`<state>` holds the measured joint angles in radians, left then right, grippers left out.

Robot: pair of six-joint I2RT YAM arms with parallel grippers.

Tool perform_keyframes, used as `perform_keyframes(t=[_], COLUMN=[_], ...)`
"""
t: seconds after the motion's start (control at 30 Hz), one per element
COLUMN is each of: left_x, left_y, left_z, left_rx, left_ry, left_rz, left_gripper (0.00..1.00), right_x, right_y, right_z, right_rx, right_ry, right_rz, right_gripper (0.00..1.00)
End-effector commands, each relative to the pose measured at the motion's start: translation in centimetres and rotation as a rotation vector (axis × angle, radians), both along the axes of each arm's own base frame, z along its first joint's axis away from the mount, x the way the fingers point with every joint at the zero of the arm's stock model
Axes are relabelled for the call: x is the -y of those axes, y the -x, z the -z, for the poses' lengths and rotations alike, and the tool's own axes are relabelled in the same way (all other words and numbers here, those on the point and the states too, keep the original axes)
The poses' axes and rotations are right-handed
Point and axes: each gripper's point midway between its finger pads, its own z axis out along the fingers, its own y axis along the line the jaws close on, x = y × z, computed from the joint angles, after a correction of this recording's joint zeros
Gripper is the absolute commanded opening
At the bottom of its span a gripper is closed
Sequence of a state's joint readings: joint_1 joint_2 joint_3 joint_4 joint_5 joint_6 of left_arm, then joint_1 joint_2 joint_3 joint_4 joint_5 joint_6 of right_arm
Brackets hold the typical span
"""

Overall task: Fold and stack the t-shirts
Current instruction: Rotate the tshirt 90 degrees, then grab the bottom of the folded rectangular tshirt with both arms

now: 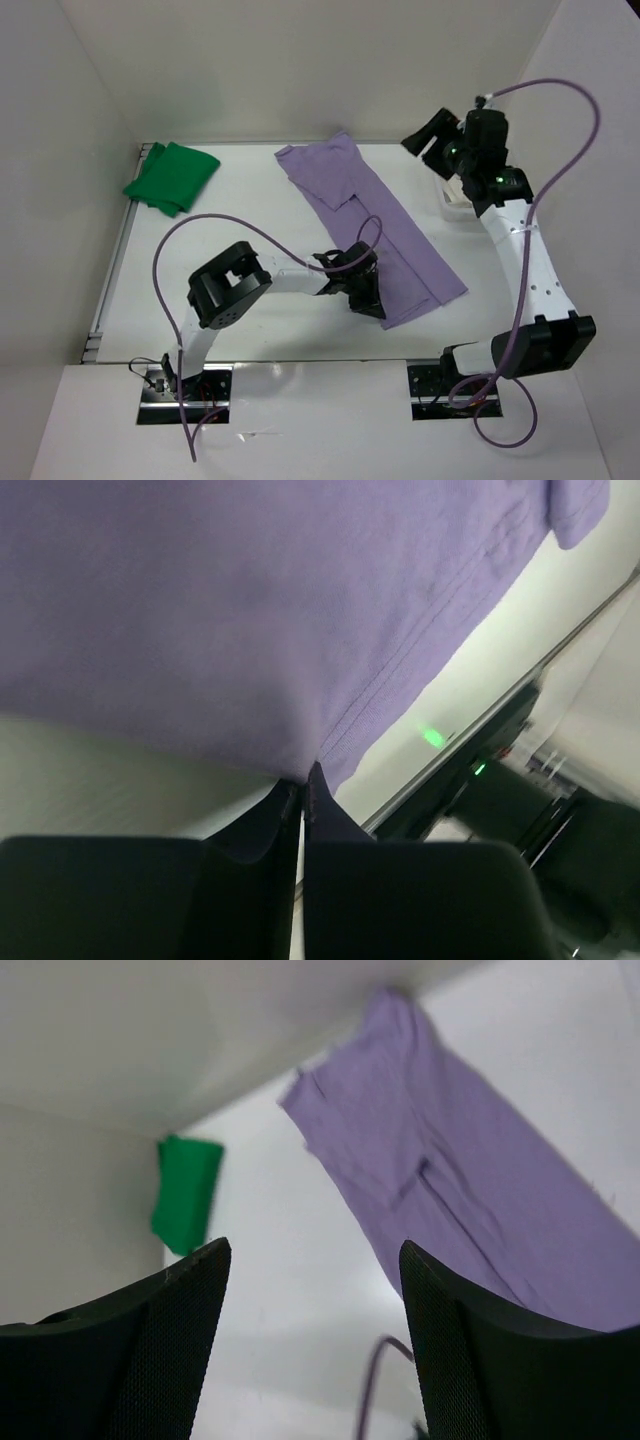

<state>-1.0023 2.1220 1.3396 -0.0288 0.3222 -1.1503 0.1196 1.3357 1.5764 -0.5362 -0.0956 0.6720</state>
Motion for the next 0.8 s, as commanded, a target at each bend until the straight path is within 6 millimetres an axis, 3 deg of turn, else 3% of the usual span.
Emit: perform_keyframes(t=[0.0,0.03,0.07,0.1,0.13,0.17,0.2,0.23,0.3,0.33,0.37,0.4,0.43,0.5,0.53,0.77], left_x=[-6.2,-7.5,-9.2,-13.4,-15.1,-16.8,-19.0,-21.8,-24.7,-26.0,-27.0,-27.4,-27.4,-27.7,-27.6,-28.1], left_y=[-0.8,-0.9,-0.7,0.4,0.6,1.2,2.0,2.6,3.9,3.9,4.9,5.9,6.6,6.8,6.6,6.4], left_z=[0.5,-1.3,-1.5,0.3,-1.5,-1.8,-3.4,-2.7,-4.4,-4.8,-4.2,-3.8,-3.7,-3.0,-3.0,-1.1], left_rx=[-0.009,0.008,-0.001,-0.085,-0.055,-0.063,-0.061,-0.087,-0.098,-0.121,-0.143,-0.177,-0.188,-0.205,-0.194,-0.209], left_ry=[-0.091,-0.061,-0.06,-0.125,-0.104,-0.109,-0.116,-0.149,-0.146,-0.132,-0.15,-0.163,-0.142,-0.133,-0.125,-0.168], left_rz=[0.006,0.003,0.0,-0.031,-0.024,-0.03,-0.046,-0.08,-0.124,-0.169,-0.177,-0.172,-0.161,-0.188,-0.188,-0.245], left_gripper=[0.0,0.0,0.0,0.0,0.0,0.0,0.0,0.02,0.1,0.25,0.32,0.4,0.5,0.7,0.74,0.73], right_x=[-2.2,-2.7,-3.3,-4.8,-5.8,-6.6,-8.5,-9.3,-11.3,-11.7,-11.9,-12.2,-12.5,-12.0,-11.7,-9.6], right_y=[0.7,1.3,1.8,2.3,2.9,3.4,4.4,5.0,6.4,7.4,8.1,8.9,10.5,12.2,13.7,21.7], right_z=[3.0,5.3,6.3,7.5,9.5,10.4,11.3,13.3,14.8,16.8,17.1,17.8,20.2,21.3,23.4,28.5], right_rx=[-0.049,-0.104,-0.127,-0.147,-0.192,-0.216,-0.24,-0.288,-0.326,-0.375,-0.377,-0.402,-0.454,-0.475,-0.528,-0.712], right_ry=[-0.019,-0.025,-0.031,-0.023,-0.027,-0.03,-0.028,-0.019,-0.021,-0.017,-0.021,-0.039,-0.031,-0.041,-0.04,-0.084], right_rz=[-0.098,-0.107,-0.12,-0.154,-0.173,-0.185,-0.234,-0.243,-0.273,-0.281,-0.28,-0.279,-0.292,-0.281,-0.275,-0.238], right_gripper=[0.74,0.74,0.74,0.74,0.74,0.74,0.74,0.74,0.73,0.7,0.69,0.68,0.66,0.62,0.58,0.42])
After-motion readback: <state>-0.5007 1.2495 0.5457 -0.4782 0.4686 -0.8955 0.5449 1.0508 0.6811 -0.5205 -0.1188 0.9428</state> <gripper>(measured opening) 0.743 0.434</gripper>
